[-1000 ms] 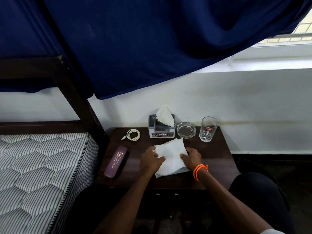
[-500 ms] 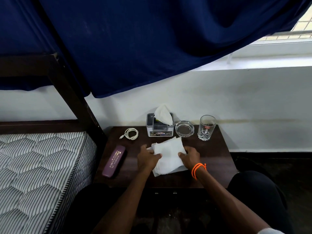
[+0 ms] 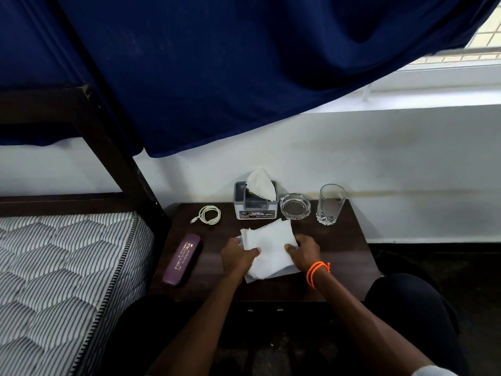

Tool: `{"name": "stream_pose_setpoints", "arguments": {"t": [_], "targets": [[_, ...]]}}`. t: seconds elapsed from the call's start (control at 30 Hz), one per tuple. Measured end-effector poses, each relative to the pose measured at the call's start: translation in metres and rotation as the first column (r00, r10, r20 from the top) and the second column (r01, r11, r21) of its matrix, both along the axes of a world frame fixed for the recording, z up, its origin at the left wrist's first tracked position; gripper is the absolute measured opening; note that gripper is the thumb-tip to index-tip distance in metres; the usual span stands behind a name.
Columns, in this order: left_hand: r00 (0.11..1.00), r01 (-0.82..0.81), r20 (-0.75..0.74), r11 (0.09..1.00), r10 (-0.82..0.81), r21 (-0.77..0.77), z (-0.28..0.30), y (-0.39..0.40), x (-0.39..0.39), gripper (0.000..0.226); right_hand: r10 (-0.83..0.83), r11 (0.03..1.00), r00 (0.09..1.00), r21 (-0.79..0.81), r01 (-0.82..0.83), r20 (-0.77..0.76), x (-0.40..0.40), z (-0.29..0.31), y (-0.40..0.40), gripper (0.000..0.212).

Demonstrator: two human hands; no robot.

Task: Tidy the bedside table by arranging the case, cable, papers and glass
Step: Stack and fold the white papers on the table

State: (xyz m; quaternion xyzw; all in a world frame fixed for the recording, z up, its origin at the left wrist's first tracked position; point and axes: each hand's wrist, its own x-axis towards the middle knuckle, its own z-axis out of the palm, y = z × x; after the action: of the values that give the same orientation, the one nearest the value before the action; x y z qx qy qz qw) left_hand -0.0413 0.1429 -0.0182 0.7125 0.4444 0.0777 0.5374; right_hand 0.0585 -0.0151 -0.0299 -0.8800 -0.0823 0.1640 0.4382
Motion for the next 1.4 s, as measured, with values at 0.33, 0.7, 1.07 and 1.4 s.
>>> {"name": "stream_pose_setpoints", "arguments": {"t": [0.33,0.7,1.07,1.4], "targets": [[0.999,0.029,-0.043,1.000,-0.030,-0.009,-0.001,0.001,0.000,0.014,0.012,0.999,1.000,0.049,-0.011,-0.007,0.000,-0.004,0.001,0.011],[0.964,0.051,0.262,0.938,0.043,-0.342,0.032,0.011,0.000,0.016,-0.110,0.836,0.974,0.512,0.199,-0.200,0.008,0.016,-0.004,0.028],[0.989,-0.036,0.111,0.892,0.096,-0.451,0.022,0.013,-0.024,0.017,0.018,0.900,0.989,0.433,0.049,-0.149,0.006,0.016,0.004,0.011],[0.992,-0.015,-0.129,0.998,0.007,-0.056,0.004,0.020,-0.030,0.012,0.060,0.994,0.995,0.088,-0.068,0.083,-0.004,0.003,0.022,0.009]]}}
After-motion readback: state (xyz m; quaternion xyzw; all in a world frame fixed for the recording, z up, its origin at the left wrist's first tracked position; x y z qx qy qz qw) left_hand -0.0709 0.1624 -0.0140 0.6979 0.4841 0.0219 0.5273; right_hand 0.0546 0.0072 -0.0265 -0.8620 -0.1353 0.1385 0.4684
